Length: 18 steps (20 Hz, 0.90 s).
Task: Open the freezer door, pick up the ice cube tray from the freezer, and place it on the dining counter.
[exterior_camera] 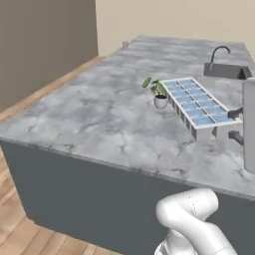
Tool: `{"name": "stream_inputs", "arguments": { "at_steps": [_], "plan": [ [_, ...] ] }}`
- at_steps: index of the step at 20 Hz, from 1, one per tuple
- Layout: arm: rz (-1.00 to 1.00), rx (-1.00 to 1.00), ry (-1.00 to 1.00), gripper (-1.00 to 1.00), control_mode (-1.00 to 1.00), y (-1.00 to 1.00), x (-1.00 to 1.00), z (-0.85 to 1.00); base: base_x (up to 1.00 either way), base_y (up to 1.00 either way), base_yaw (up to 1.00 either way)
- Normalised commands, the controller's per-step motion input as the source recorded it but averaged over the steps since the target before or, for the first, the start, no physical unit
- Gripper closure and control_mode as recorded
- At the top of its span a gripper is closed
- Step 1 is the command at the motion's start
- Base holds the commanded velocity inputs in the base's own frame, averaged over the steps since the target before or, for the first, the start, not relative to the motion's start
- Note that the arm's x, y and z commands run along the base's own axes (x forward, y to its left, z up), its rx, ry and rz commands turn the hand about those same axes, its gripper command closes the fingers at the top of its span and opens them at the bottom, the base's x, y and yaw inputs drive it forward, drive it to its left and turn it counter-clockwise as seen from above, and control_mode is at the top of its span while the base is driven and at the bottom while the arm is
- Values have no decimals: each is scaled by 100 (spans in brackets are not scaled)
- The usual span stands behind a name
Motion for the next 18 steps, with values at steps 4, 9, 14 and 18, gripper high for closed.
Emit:
{"name": "stream_inputs", "arguments": {
  "at_steps": [4,9,14,18],
  "plan": [
    [0,0,0,100,100,0,0,0,42,55,-83],
    [0,0,0,100,100,0,0,0,37,84,-68],
    [0,0,0,100,100,0,0,0,18,100,-43],
    [0,0,0,100,100,0,0,0,2,100,-32]
  ]
}}
